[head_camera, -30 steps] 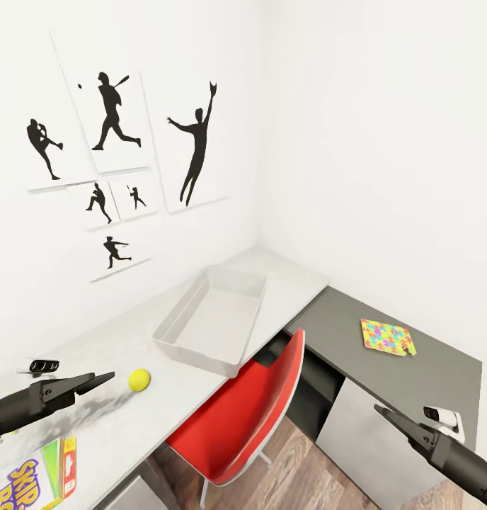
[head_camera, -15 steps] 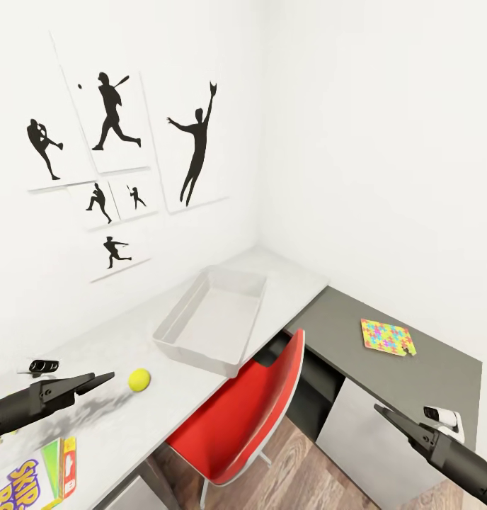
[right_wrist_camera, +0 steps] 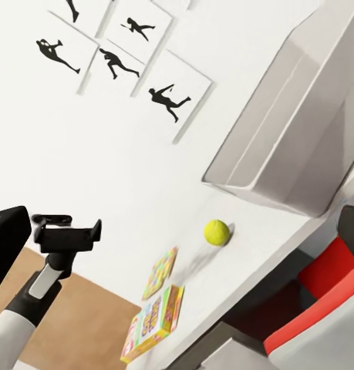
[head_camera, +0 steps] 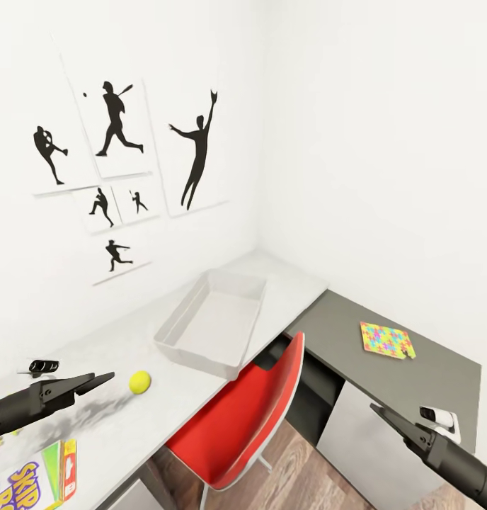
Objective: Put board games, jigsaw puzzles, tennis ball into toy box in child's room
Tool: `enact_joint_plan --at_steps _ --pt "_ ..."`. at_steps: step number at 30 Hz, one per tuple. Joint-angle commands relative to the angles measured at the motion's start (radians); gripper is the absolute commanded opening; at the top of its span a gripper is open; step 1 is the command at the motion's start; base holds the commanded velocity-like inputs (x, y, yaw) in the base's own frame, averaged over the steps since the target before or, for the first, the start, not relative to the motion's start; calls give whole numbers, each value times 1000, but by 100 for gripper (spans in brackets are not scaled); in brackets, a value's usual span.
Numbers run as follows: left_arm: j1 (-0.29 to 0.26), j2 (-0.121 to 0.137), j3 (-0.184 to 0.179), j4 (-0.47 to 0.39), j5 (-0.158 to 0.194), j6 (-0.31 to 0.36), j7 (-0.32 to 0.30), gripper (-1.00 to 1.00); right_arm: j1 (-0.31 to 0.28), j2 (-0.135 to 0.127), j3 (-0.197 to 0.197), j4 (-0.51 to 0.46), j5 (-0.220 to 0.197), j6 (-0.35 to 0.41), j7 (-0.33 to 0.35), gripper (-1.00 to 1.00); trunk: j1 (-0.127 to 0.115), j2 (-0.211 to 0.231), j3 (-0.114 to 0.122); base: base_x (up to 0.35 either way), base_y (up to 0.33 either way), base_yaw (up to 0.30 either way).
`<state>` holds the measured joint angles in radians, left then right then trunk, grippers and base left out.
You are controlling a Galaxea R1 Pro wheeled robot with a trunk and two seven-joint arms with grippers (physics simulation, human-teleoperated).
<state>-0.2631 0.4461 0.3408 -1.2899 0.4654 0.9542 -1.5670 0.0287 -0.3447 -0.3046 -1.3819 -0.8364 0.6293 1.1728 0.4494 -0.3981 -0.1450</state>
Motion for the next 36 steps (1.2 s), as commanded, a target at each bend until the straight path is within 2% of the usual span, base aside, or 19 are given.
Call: enact_joint_plan --at_steps 1,10,28,36 --pt "-1 0 0 0 -1 11 -4 100 0 2 0 -1 -7 8 -1 100 1 -2 0 -52 0 0" --pt "-1 1 0 0 -1 10 -4 100 0 10 -2 -2 -7 7 0 100 1 -2 15 -182 0 0" --pt "-1 3 1 0 -1 10 -4 100 0 12 -1 0 -6 7 0 100 1 -2 44 -284 0 0" --pt "0 3 2 0 -1 10 -4 100 0 12 1 -9 -7 8 -1 100 1 -2 58 -77 0 0"
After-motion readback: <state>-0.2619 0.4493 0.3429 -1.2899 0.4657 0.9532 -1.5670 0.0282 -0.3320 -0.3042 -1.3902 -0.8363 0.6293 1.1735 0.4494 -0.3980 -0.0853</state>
